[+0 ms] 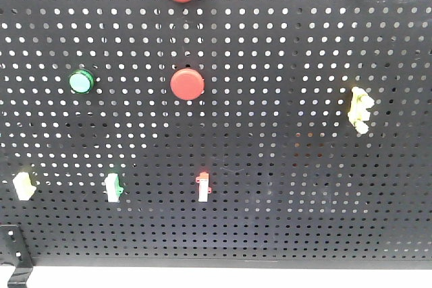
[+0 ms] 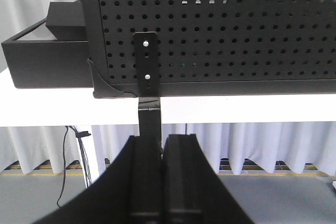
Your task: Rotate knob clockwise with right arm
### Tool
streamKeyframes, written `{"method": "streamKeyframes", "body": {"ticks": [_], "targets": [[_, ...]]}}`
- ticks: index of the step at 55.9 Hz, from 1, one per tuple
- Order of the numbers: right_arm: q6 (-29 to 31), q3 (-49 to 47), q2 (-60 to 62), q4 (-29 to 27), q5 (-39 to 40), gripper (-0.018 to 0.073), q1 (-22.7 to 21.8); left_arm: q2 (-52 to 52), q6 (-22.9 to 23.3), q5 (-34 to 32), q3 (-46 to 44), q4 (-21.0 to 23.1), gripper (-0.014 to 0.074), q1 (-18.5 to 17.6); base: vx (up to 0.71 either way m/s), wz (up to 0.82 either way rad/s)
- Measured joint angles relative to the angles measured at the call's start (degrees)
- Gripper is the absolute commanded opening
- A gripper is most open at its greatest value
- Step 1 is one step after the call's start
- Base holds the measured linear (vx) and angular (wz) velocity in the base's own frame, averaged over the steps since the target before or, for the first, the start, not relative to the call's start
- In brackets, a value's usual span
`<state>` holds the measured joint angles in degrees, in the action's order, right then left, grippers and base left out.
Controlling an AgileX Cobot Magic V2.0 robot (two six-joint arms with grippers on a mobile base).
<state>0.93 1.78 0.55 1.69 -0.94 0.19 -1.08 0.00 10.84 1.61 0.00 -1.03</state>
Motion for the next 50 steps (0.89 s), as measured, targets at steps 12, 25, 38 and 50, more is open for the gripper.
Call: {"method": "streamKeyframes", "body": {"ticks": [12,25,38,50], "targets": [[0.06,-4.10,0.00,-1.69,7.16,0.0003,0.00,0.00,0.00,0.00,0.00,0.00,-0.0006,0.00,0.00,0.00],[3.87,-20.25,-4.89,-1.69,4.35,0.0060,-0.02,0.00,0.00,0.00,0.00,0.00,-0.0006,0.00,0.00,0.00],[5.28,-29.97,-15.83,-1.69,-3.00,0.0268,-0.02,0.00,0.00,0.00,0.00,0.00,-0.0006,0.00,0.00,0.00],[5.28,-30.81,-22.33,-1.69,0.94,0.0396,-0.02,0.00,0.00,0.00,0.00,0.00,-0.0006,0.00,0.00,0.00]]}}
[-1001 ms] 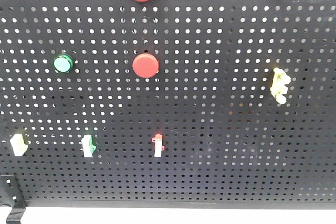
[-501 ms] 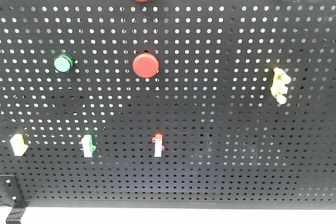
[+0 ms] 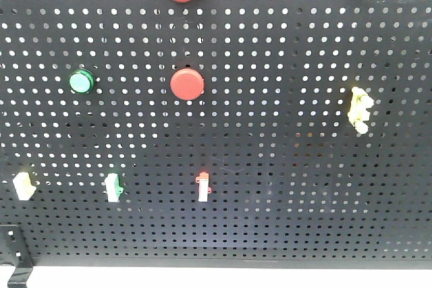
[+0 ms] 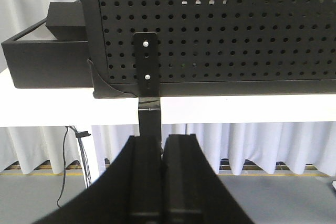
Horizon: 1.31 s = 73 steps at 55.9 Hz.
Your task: Rotate knob clockwise with right arm
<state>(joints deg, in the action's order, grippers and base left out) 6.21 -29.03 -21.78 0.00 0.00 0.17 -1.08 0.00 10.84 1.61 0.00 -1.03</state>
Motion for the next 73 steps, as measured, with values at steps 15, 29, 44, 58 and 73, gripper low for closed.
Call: {"method": "streamKeyframes", "body": {"ticks": [15,29,44,58,73], "targets": [[1.59,-4.39,-6.54,7.44,4.29,0.0393,0.00,0.00,0.00,0.00,0.00,0.00,-0.0006,0.00,0.00,0.00],[1.26,-19.81,-20.80,18.75,3.39,0.0363,0.00,0.00,0.00,0.00,0.00,0.00,-0.0006,0.00,0.00,0.00],[-1.55,-37.99,-36.49,23.69,2.76,0.0361,3.02,0.00,0.00,0.00,0.00,0.00,-0.0006,0.00,0.00,0.00],[2.50,-49.07,-44.65,34.18,-3.63,0.0361,14.78,0.00,0.00,0.00,0.00,0.00,-0.0006,0.00,0.00,0.00],[3.07,-52.79,-45.78,38.64,-5.38,0.0342,16.25,0.00,0.00,0.00,0.00,0.00,-0.0006,0.00,0.00,0.00]]}}
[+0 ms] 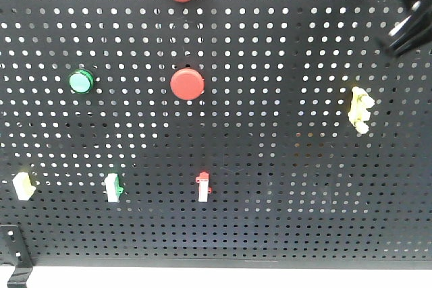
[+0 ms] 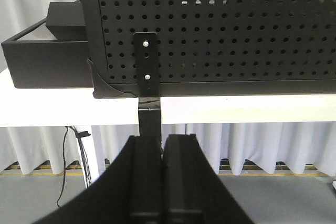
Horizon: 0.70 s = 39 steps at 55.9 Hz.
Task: Rotate knob clockwise with right arm
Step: 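Close the right gripper around the silver-ringed black knob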
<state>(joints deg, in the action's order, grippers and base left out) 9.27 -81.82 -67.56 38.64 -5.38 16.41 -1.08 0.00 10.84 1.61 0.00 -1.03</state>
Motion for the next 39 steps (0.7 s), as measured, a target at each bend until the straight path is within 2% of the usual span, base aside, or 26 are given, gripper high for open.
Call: {"method": "streamKeyframes", "body": {"ticks": [7,27,33,39], "targets": [[0.09,-0.01,-0.56,2.21,-0.81,0.0313,0.00,0.00,0.00,0.00,0.00,0.00,-0.0006,0.00,0.00,0.00],[0.09,-0.06,-3.08,2.71,-1.38,0.0291,0.00,0.00,0.00,0.00,0.00,0.00,-0.0006,0.00,0.00,0.00],[-0.02,-0.06,-3.08,2.71,-1.38,0.0236,0.00,0.00,0.00,0.00,0.00,0.00,-0.0006,0.00,0.00,0.00],[-0.64,-0.06,-3.02,2.65,-1.55,0.0137,0.00,0.00,0.00,0.00,0.00,0.00,-0.0006,0.00,0.00,0.00]]}}
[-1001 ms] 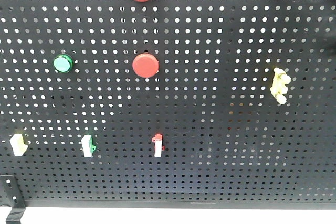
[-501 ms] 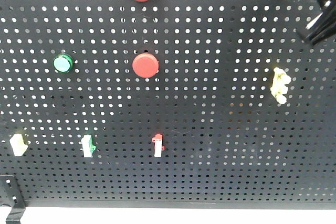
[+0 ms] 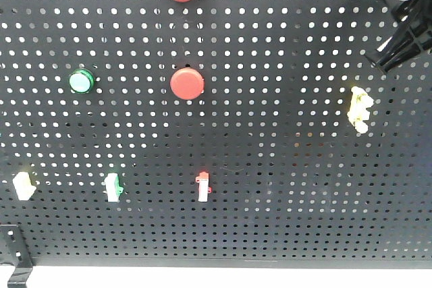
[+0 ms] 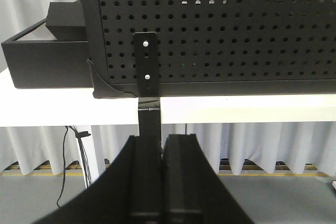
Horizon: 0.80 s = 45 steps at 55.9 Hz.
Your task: Rotate knob clockwise with right arm
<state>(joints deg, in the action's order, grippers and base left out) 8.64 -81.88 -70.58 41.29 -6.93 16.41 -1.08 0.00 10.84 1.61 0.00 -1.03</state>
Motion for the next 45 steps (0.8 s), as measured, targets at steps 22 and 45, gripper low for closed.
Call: {"method": "streamKeyframes", "body": {"ticks": [22,45], "targets": [[-9.44,0.00,0.17,-6.34,-0.13,-0.0012,0.00,0.00,0.00,0.00,0.00,0.00,-0.0006,0.00,0.00,0.00],[-18.87,0.32,0.71,-34.67,1.21,-0.0008,-0.20,0.00,0.00,0.00,0.00,0.00,-0.0006,0.00,0.00,0.00]]}}
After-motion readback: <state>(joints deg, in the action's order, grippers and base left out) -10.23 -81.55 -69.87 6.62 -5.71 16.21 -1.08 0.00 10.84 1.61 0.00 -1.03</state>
